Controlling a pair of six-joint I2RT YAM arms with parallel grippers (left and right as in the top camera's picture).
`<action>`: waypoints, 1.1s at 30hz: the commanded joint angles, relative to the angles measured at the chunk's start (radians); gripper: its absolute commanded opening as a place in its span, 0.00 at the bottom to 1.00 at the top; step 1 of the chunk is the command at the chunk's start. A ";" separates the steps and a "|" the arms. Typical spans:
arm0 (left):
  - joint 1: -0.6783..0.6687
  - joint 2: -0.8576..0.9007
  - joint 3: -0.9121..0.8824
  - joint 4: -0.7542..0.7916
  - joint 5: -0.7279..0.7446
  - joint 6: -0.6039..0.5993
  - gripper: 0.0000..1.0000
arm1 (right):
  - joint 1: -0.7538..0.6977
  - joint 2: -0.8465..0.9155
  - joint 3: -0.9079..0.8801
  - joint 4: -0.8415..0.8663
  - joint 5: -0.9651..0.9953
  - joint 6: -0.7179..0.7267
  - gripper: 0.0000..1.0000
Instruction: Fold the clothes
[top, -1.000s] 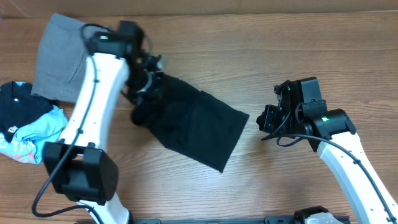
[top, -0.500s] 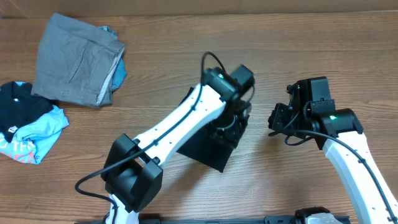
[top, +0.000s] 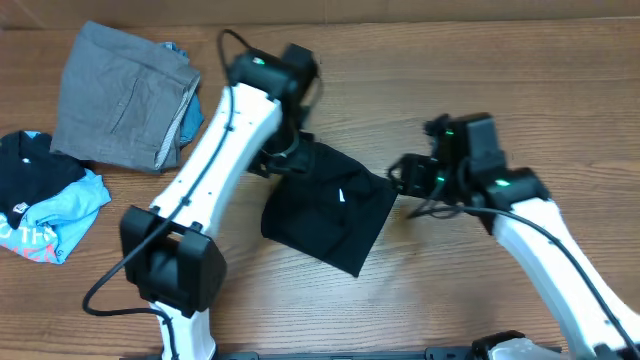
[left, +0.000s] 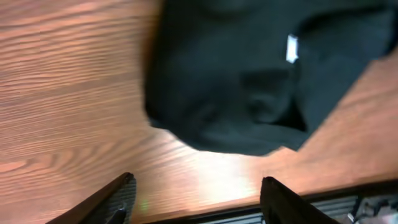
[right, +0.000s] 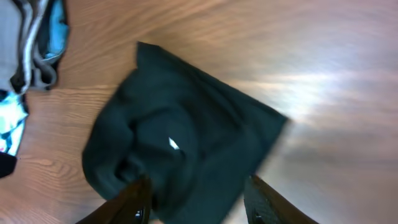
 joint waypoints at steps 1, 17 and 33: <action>0.034 -0.030 0.018 0.000 -0.016 0.043 0.69 | 0.052 0.111 -0.015 0.078 -0.003 0.035 0.51; 0.049 -0.029 0.012 -0.017 -0.006 0.087 0.69 | 0.003 0.248 0.056 0.014 0.205 0.034 0.04; 0.050 -0.029 -0.136 0.035 -0.010 0.109 0.70 | 0.076 0.179 0.071 -0.229 -0.224 0.032 0.44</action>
